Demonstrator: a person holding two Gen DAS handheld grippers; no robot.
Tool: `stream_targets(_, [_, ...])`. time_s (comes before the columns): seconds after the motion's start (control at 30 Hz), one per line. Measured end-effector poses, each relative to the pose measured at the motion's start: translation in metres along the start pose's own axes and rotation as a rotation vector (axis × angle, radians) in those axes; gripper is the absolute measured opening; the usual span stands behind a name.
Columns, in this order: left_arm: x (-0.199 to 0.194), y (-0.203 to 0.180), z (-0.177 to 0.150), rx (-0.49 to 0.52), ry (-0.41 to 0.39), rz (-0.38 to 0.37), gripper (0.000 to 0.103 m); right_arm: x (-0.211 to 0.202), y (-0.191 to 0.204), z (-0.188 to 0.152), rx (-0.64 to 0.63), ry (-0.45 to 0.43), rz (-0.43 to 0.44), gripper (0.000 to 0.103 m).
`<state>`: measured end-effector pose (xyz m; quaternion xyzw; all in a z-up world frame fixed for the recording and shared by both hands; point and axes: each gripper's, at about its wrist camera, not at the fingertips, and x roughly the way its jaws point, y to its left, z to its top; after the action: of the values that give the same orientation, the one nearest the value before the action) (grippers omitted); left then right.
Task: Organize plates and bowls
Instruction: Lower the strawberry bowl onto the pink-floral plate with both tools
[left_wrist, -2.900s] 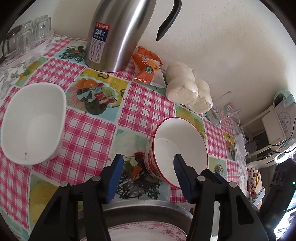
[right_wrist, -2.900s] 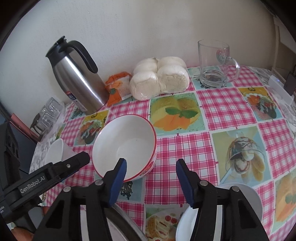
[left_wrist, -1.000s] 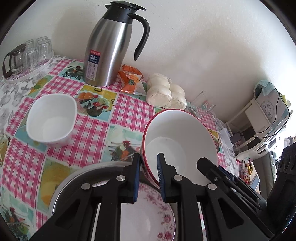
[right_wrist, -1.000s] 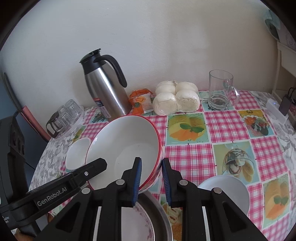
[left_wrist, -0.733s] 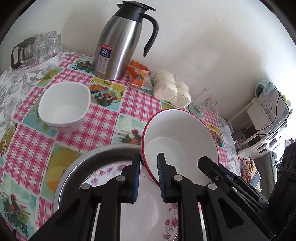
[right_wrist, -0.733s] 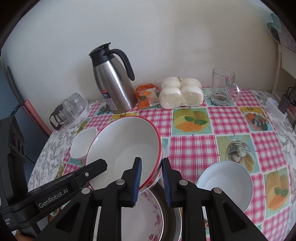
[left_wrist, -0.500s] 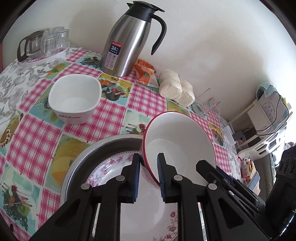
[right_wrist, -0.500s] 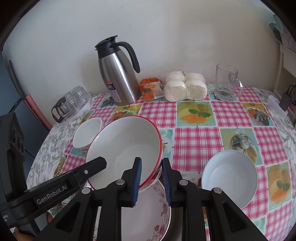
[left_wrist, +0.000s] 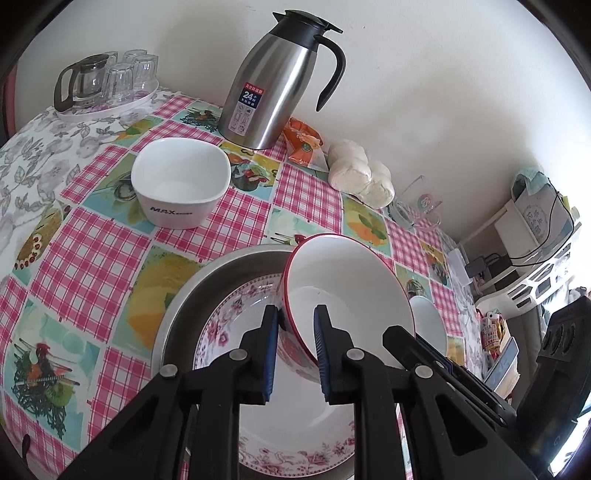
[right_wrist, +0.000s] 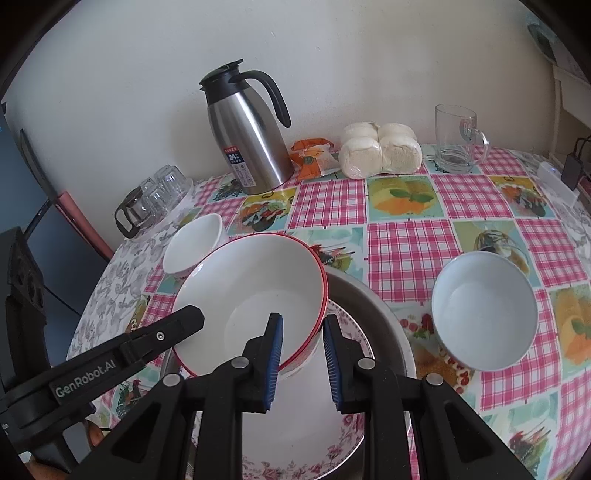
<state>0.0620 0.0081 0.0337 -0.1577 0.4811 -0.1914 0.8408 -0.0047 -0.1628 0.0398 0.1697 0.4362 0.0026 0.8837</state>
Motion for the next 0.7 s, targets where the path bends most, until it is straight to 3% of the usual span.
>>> stream_targets(0.7, [-0.004,0.003,-0.011,-0.023,0.055,-0.002,0.018,0.004,-0.002,-0.019,-0.007,0.079,-0.016,0.024])
